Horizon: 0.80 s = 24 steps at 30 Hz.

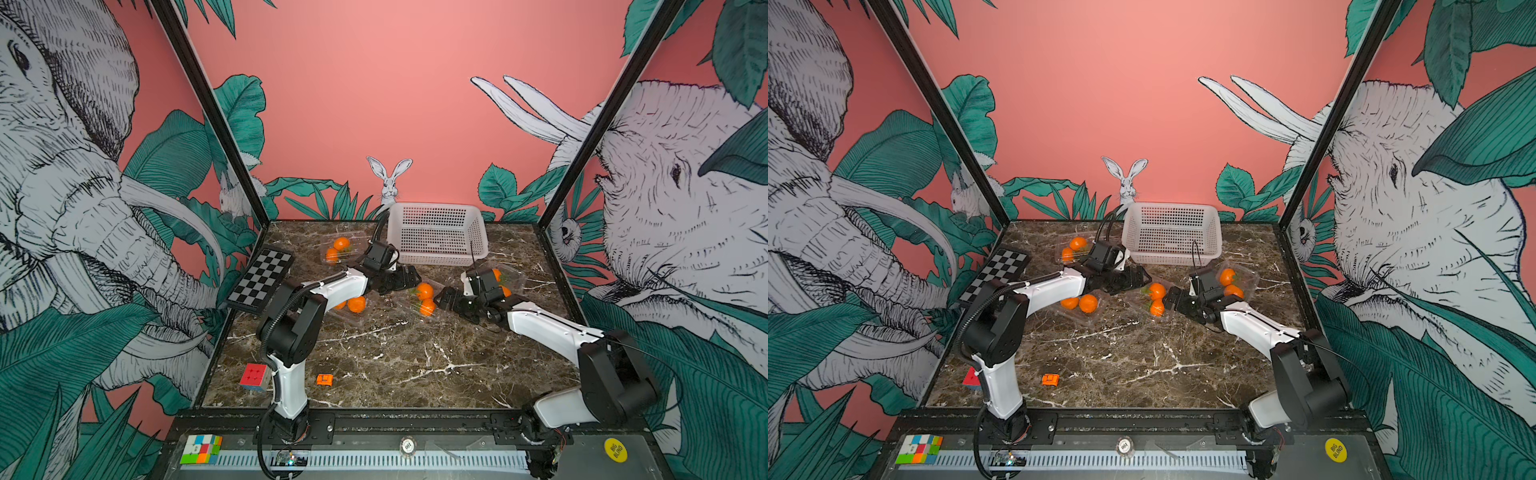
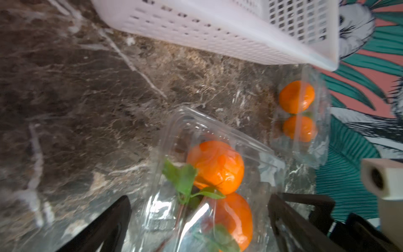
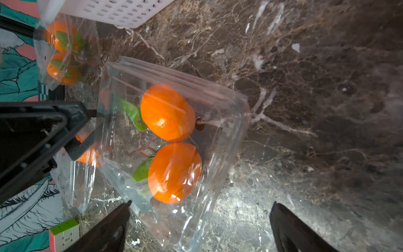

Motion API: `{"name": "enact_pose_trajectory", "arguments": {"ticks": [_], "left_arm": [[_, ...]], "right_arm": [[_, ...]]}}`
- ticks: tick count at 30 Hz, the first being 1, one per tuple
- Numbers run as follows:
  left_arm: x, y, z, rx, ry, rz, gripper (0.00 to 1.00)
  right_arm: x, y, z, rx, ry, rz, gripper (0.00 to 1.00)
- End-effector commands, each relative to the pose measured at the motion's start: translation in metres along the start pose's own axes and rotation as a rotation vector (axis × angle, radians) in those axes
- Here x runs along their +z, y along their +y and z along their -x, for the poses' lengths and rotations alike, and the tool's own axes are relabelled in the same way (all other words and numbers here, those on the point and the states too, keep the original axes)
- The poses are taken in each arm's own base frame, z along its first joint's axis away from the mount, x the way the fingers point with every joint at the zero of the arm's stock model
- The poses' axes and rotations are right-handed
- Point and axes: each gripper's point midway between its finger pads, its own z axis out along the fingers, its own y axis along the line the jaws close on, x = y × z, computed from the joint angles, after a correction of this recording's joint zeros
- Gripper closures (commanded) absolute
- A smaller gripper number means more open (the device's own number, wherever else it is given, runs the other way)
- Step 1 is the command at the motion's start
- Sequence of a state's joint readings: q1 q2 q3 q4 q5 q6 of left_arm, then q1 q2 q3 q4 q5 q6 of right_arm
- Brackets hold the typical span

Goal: Take oranges out of containers
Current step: Move the packing box to the center of the board.

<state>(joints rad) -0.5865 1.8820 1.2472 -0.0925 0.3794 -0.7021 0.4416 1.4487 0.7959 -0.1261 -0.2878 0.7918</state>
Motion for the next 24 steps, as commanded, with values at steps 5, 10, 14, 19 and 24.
{"name": "enact_pose_trajectory", "arguments": {"ticks": [5,10,14,19,24], "left_arm": [[-0.027,-0.034,0.002,-0.131,-0.134,-0.211,0.01],[-0.028,-0.050,-0.012,-0.138,-0.122,-0.244,0.01],[-0.026,-0.060,-0.030,-0.137,-0.104,-0.258,0.01],[-0.036,-0.051,-0.049,-0.190,-0.083,-0.251,0.01],[-0.047,-0.024,-0.062,-0.130,-0.072,-0.095,0.01]], "right_arm": [[0.004,0.015,0.040,-0.019,-0.050,0.107,0.02],[0.011,0.018,0.053,-0.021,-0.038,0.136,0.01],[0.019,0.017,0.057,-0.020,-0.013,0.165,0.01],[0.012,-0.004,0.056,-0.075,-0.002,0.082,0.01],[-0.011,-0.014,0.051,-0.096,-0.025,0.076,0.01]]}}
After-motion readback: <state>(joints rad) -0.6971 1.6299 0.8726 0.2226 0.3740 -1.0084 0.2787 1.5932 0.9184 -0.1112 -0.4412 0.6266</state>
